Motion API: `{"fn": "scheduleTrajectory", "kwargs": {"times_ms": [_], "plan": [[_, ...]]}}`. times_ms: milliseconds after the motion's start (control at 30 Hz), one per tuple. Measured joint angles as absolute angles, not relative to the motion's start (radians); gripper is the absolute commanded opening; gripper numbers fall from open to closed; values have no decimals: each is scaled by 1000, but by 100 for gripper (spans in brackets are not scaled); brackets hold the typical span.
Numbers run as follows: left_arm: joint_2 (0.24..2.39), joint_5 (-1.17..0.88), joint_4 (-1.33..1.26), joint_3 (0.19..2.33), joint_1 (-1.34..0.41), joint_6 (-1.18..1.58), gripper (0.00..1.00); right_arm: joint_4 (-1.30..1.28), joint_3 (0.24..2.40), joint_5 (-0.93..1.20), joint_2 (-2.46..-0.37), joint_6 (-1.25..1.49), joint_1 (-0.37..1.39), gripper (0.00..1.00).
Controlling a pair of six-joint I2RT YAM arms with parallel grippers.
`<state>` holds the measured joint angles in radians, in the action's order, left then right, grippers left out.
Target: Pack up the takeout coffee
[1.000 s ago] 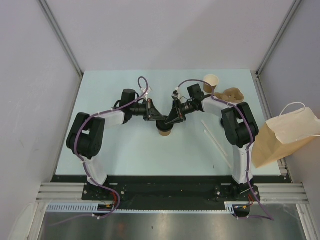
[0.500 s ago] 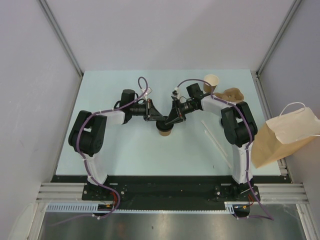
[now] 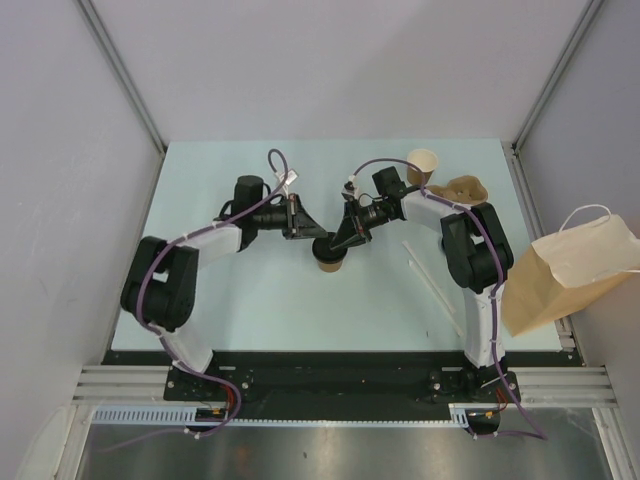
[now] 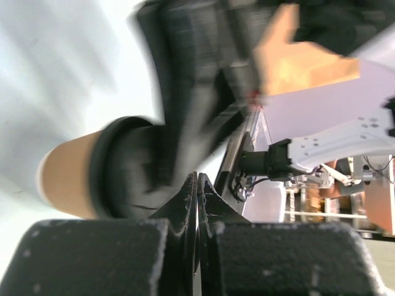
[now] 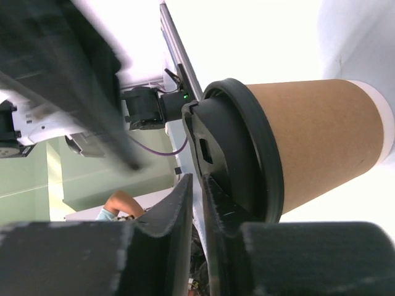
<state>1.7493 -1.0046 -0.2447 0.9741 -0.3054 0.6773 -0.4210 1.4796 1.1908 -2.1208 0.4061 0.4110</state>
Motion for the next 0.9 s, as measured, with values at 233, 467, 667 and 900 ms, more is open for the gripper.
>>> {"fn": "scheduleTrajectory", "kwargs": {"times_ms": [233, 467, 667, 900], "plan": [[1572, -1006, -245, 974, -310, 678, 0, -421, 1479, 1185, -2121, 406, 411, 12], [1625, -986, -229, 938, -314, 662, 0, -421, 1479, 1185, -2123, 406, 411, 9], [1784, -1002, -182, 949, -311, 648, 0, -422, 1480, 1186, -2127, 407, 411, 8], [1724, -958, -118, 947, -311, 579, 0, -422, 1480, 1190, -2124, 402, 413, 11]]}}
